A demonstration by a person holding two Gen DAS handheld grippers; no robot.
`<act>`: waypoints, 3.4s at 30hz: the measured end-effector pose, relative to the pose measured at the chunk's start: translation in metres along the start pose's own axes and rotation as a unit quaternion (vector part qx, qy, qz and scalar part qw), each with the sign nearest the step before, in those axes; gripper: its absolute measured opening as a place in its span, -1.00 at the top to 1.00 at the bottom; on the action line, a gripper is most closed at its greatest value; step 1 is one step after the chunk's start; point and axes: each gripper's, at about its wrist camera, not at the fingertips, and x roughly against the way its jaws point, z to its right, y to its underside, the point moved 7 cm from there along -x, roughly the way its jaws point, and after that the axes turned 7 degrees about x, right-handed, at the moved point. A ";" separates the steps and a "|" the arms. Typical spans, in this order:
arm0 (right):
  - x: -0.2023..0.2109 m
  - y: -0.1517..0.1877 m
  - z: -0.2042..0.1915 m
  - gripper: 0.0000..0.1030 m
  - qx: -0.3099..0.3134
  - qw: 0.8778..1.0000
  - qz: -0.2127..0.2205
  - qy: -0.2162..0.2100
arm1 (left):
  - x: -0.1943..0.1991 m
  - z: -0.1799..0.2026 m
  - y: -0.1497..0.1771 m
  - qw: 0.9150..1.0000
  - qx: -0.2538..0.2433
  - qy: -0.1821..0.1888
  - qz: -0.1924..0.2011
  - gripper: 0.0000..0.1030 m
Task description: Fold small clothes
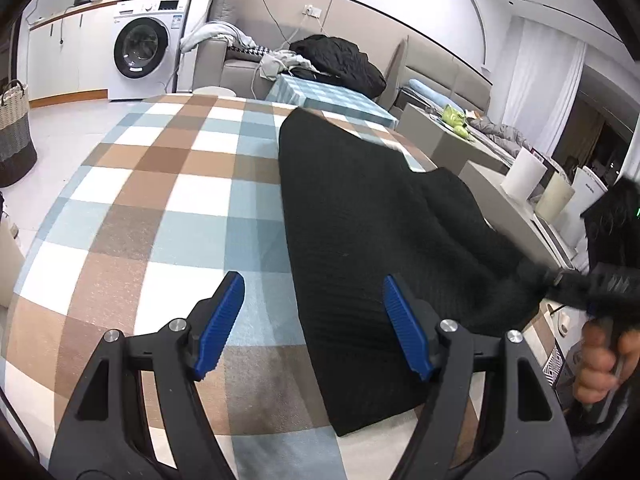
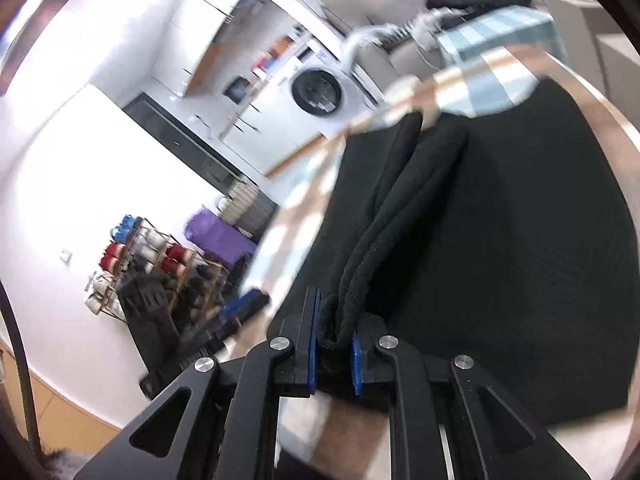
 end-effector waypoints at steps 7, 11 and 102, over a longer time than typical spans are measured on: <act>-0.007 0.025 0.043 0.19 0.005 0.992 -0.048 0.115 | -0.012 0.018 0.015 0.999 -0.039 -0.002 -0.027 -0.35; 0.003 -0.010 0.031 0.19 0.033 0.993 0.005 0.118 | -0.018 0.021 0.019 0.998 -0.046 -0.002 -0.033 -0.35; 0.006 0.024 0.028 0.81 0.147 0.982 -0.023 0.120 | -0.024 0.041 0.069 0.987 -0.113 0.000 -0.114 -0.37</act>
